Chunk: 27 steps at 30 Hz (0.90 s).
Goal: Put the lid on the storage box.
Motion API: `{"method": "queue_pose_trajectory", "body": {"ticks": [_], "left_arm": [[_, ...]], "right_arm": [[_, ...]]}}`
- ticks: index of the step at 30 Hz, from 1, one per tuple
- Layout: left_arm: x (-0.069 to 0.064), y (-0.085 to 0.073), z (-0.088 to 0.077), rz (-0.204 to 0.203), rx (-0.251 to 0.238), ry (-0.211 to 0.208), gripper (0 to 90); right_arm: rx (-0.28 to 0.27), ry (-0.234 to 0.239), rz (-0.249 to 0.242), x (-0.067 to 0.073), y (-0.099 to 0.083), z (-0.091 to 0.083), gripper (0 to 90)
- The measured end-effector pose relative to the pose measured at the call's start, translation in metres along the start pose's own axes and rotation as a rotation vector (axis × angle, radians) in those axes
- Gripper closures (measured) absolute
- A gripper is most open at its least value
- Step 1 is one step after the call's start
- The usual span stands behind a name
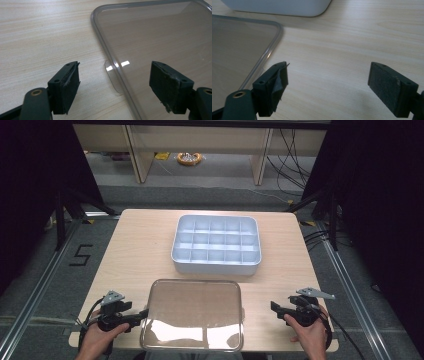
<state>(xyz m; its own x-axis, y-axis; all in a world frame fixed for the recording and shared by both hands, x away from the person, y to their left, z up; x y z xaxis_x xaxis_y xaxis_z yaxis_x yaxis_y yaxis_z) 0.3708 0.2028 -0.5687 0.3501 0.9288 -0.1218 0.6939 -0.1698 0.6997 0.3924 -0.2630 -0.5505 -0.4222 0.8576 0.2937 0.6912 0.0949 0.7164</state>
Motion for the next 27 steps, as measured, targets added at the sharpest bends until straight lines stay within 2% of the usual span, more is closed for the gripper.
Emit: {"method": "queue_pose_trajectory", "body": {"ticks": [1, 3, 4, 5, 6, 7, 8, 10, 11, 12, 13, 15, 16, 17, 20, 21, 22, 23, 24, 25, 26, 27], "left_arm": [[-0.001, 0.000, 0.000, -0.005, -0.002, -0.001, 23.8], [-0.002, 0.002, 0.001, -0.014, -0.013, -0.001, 23.8], [-0.001, 0.000, 0.000, -0.001, -0.004, -0.003, 23.8], [-0.002, 0.001, 0.002, -0.020, -0.011, 0.000, 23.9], [-0.001, 0.001, 0.002, -0.020, -0.010, 0.007, 23.8], [-0.001, 0.001, 0.002, -0.019, -0.009, 0.005, 23.9], [-0.002, 0.001, 0.002, -0.022, -0.013, 0.001, 23.9], [-0.002, 0.001, 0.002, -0.018, -0.012, -0.002, 23.9], [-0.002, -0.001, 0.000, 0.003, 0.005, -0.009, 23.9], [-0.002, -0.001, 0.001, -0.003, 0.005, -0.009, 24.0], [-0.003, -0.001, 0.001, -0.003, 0.004, -0.012, 24.1], [-0.003, -0.001, 0.001, -0.002, 0.004, -0.015, 24.4], [-0.003, -0.001, 0.001, 0.000, 0.008, -0.017, 24.5], [-0.003, -0.002, 0.001, -0.001, 0.012, -0.018, 25.0], [-0.006, -0.003, 0.001, -0.011, 0.015, -0.041, 27.7], [-0.006, -0.004, 0.001, 0.000, 0.021, -0.041, 29.7], [-0.007, -0.005, 0.002, 0.003, 0.021, -0.049, 31.0], [-0.008, -0.006, 0.002, -0.001, 0.034, -0.051, 32.8], [-0.009, -0.007, 0.003, -0.009, 0.036, -0.056, 34.3], [-0.009, -0.009, 0.002, 0.014, 0.051, -0.067, 35.3], [-0.010, -0.009, 0.003, 0.012, 0.052, -0.069, 36.6], [-0.011, -0.010, 0.003, 0.009, 0.058, -0.072, 37.3]], "right_arm": [[-0.005, 0.011, -0.006, 0.001, 0.000, 0.002, 19.0], [0.019, 0.014, -0.007, 0.004, -0.003, 0.000, 20.9], [0.021, 0.014, -0.016, 0.004, -0.003, 0.001, 20.9], [0.026, 0.018, 0.031, 0.009, -0.005, 0.001, 21.2], [0.010, 0.029, -0.008, 0.007, -0.003, 0.002, 22.0], [0.015, 0.045, -0.003, 0.010, -0.003, 0.001, 22.8], [0.022, 0.033, -0.016, 0.010, -0.004, 0.001, 23.4], [0.017, 0.059, -0.013, 0.016, -0.004, 0.003, 24.3], [0.026, 0.060, -0.015, 0.018, -0.005, 0.002, 25.0], [0.032, 0.080, 0.012, 0.024, -0.006, 0.002, 25.5], [0.016, 0.089, -0.011, 0.025, -0.005, 0.005, 25.7], [0.042, 0.110, -0.006, 0.032, -0.008, 0.004, 26.4], [0.043, 0.132, 0.033, 0.038, -0.009, 0.005, 27.2], [0.031, 0.132, 0.006, 0.038, -0.008, 0.007, 27.8], [0.055, 0.180, 0.016, 0.049, -0.011, 0.010, 29.1], [0.061, 0.179, 0.002, 0.051, -0.012, 0.010, 29.8], [0.061, 0.204, 0.019, 0.057, -0.012, 0.011, 31.2], [0.072, 0.191, 0.003, 0.056, -0.013, 0.012, 31.8], [0.070, 0.213, 0.015, 0.062, -0.013, 0.013, 32.0], [0.080, 0.224, 0.064, 0.069, -0.016, 0.014, 32.5], [0.081, 0.230, 0.042, 0.071, -0.017, 0.017, 33.3], [0.101, 0.241, 0.052, 0.075, -0.018, 0.017, 33.7]]}}
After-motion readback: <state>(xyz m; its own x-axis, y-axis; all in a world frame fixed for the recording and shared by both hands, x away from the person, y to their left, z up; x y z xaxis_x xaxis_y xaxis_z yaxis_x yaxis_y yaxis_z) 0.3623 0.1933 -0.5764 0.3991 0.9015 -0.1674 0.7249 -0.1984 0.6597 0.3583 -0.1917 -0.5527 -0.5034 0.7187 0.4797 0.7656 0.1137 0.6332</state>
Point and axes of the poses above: each handheld gripper's, and its own axes: z roughly forward along the jaws, y roughly out of its top, x roughly to its left, the point moved 10 cm from there along z, roughly forward along the jaws, and after that the axes turned 8 degrees about y, right-handed, at the moved point
